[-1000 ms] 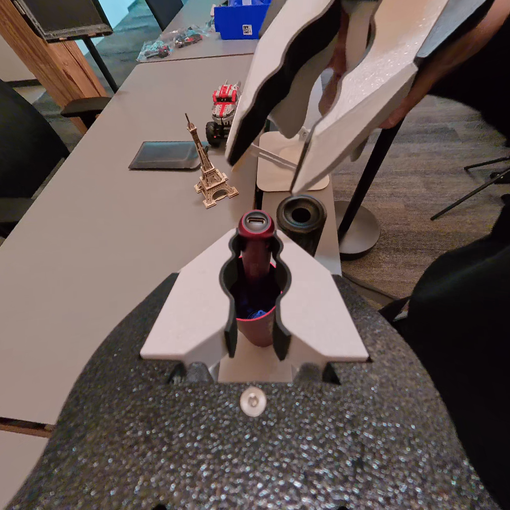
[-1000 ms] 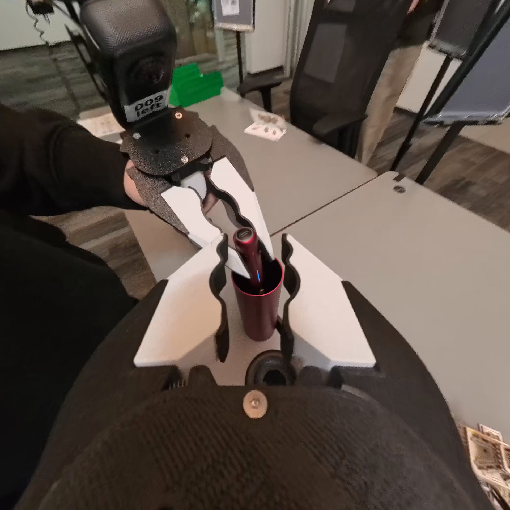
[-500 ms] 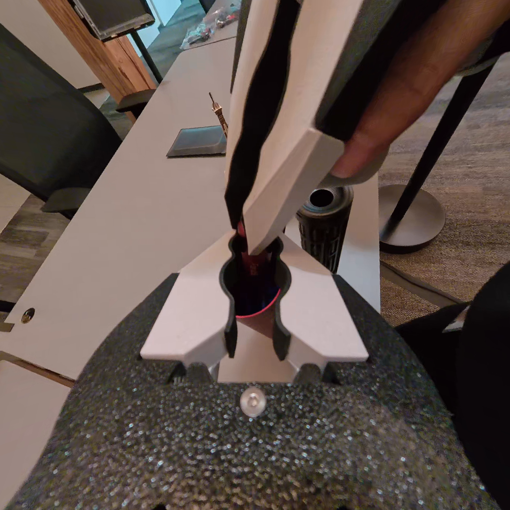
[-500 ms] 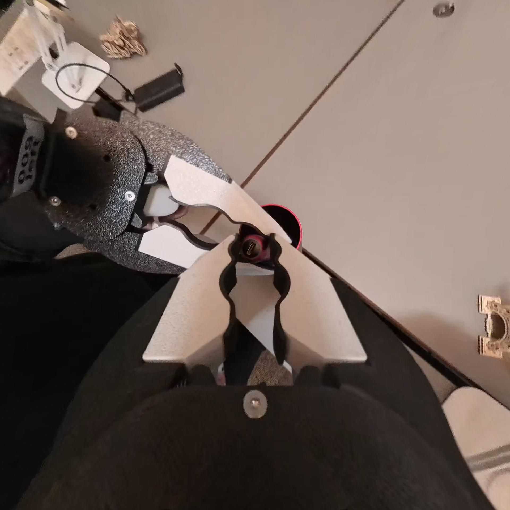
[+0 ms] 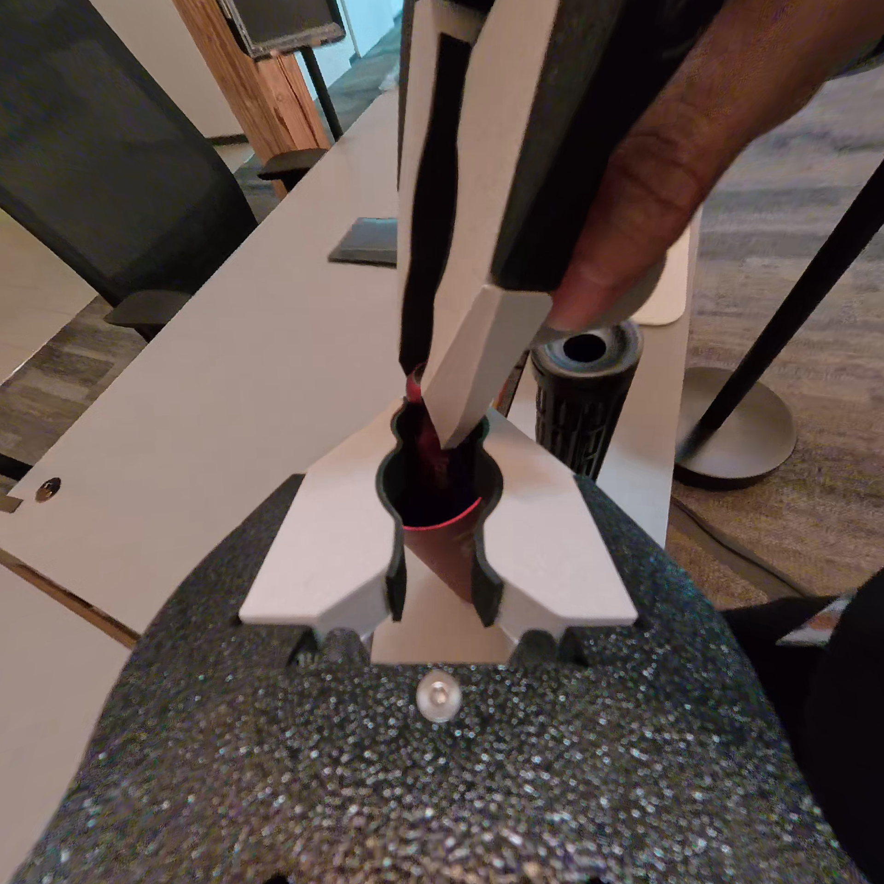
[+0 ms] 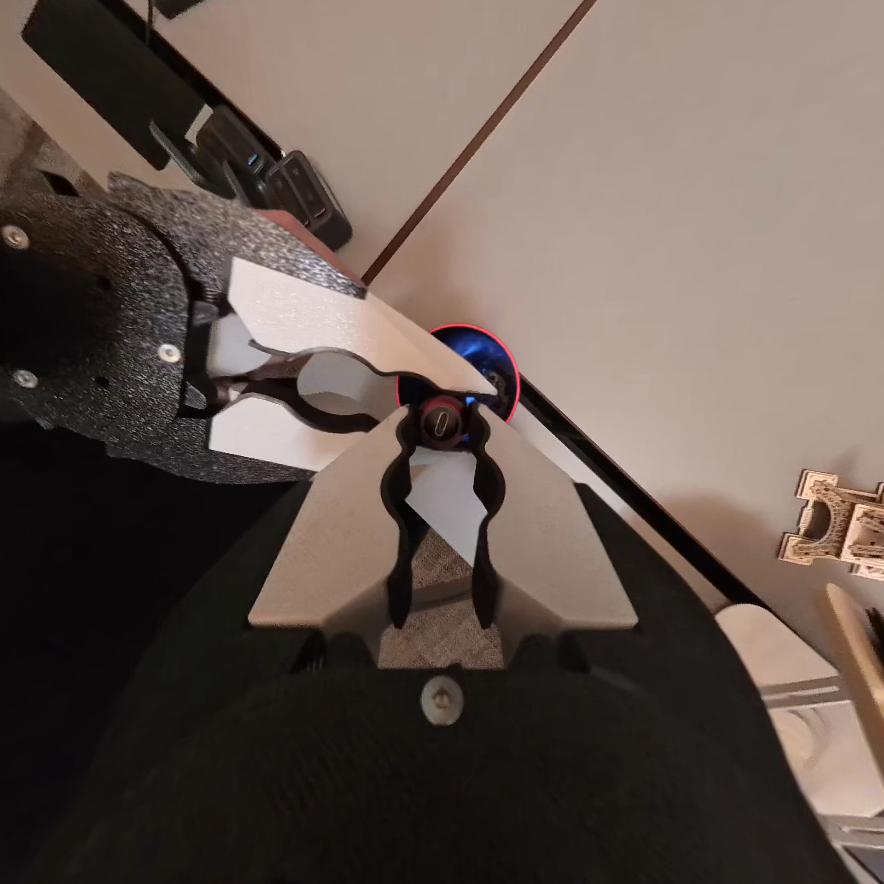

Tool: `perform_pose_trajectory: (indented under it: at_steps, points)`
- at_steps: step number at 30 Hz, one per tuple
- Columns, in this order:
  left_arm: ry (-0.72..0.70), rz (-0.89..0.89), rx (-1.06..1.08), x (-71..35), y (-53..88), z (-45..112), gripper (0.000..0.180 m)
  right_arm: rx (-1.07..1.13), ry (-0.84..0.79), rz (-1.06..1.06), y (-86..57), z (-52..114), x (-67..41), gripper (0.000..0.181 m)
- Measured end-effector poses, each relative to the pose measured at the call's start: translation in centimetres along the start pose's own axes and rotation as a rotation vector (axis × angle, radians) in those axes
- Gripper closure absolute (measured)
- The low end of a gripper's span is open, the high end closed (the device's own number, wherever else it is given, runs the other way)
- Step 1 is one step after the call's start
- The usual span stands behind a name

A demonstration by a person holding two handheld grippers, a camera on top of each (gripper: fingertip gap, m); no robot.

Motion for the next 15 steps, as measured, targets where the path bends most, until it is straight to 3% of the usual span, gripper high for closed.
perform_pose_trajectory:
  at_steps: [1,8,11,15]
  points:
    - [-0.033,-0.005,-0.009,-0.5,0.2,-0.3,0.156,-0.015,0.015,-0.017,-0.1,-0.1,-0.2,0.161]
    - [-0.073,-0.095,-0.010,1.2,0.7,-1.5,0.091,-0.080,0.132,-0.116,-1.1,0.1,-0.7,0.161]
    - [-0.025,-0.149,0.005,2.9,0.3,-1.2,0.082,-0.083,0.137,-0.126,-0.8,0.9,-0.9,0.161]
    - [-0.016,-0.168,0.016,3.5,0.4,-1.5,0.084,-0.061,0.130,-0.122,-0.8,2.3,-0.2,0.161]
Point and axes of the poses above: each gripper's, where its closed fingertips meet, z out along the fingers, x out of its underside, y = z × x across the jaws, the point moved 1 cm from there along -z, back along the fingers, and after that the axes turned 8 degrees about -y, right-handed, at the moved point
